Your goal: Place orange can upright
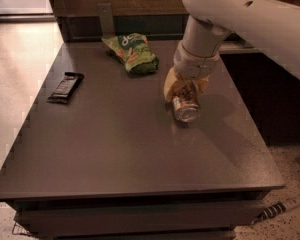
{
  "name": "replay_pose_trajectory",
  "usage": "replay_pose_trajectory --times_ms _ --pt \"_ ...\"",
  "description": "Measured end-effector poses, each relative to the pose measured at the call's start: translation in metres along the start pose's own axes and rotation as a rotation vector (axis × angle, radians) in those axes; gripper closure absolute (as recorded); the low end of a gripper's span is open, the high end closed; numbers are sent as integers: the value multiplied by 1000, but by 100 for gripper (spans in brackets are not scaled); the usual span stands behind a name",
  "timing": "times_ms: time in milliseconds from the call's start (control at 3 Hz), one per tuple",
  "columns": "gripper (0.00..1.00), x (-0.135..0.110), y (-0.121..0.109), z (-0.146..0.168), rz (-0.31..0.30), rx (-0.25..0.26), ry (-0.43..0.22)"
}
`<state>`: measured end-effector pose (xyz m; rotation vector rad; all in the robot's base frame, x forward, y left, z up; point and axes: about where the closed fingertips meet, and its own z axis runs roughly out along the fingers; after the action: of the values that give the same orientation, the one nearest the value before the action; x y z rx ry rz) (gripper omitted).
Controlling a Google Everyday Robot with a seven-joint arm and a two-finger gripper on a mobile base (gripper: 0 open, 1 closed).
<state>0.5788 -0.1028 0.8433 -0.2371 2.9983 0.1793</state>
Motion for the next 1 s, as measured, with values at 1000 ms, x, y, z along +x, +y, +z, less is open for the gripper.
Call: replay_pose_trajectory --times_ms 1000 --pt "100 -16 -45 -93 -106 -19 -462"
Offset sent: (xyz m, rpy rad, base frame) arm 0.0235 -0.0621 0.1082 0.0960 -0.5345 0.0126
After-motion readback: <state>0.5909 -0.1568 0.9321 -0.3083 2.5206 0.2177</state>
